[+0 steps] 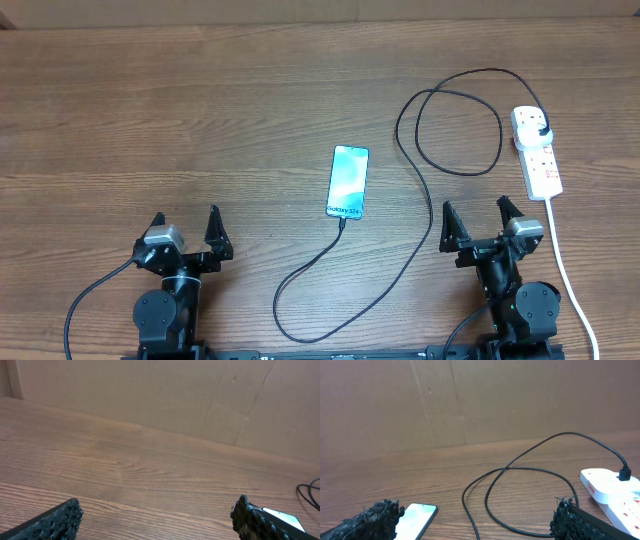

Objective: Plug charger to phone and switch on socket

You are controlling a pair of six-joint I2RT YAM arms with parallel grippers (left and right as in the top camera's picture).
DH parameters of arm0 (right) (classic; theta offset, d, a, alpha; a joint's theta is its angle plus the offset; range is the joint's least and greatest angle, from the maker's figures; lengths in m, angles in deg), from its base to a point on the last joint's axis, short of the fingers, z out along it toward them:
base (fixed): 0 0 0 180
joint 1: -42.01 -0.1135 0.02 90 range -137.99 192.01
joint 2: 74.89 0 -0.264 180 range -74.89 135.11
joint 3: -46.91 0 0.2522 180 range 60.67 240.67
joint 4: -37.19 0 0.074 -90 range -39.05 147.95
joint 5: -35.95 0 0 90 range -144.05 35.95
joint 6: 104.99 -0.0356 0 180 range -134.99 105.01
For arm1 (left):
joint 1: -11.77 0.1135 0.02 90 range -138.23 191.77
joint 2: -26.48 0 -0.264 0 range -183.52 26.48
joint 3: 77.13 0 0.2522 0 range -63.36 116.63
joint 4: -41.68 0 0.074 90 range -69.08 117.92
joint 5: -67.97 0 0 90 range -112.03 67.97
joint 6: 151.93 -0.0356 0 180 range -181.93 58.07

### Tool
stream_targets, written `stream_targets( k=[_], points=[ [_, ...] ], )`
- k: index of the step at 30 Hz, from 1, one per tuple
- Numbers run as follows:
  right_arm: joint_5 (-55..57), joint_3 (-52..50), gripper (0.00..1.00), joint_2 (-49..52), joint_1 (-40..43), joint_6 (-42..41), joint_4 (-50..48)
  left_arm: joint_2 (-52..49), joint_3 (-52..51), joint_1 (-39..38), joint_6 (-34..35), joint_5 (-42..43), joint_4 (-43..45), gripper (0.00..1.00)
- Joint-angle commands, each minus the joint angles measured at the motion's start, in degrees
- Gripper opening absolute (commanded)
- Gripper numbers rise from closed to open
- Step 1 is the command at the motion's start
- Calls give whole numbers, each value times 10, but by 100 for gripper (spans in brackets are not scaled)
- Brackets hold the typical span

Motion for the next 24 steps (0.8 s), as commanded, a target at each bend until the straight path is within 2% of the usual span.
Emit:
stream_targets(
  k=[1, 24],
  points=[
    [5, -6, 100, -7, -2, 5, -1, 6, -2, 3, -13, -2, -1, 99],
    [5, -6, 100, -7, 21, 5, -1, 6, -2, 3, -13, -2, -1, 99]
  ],
)
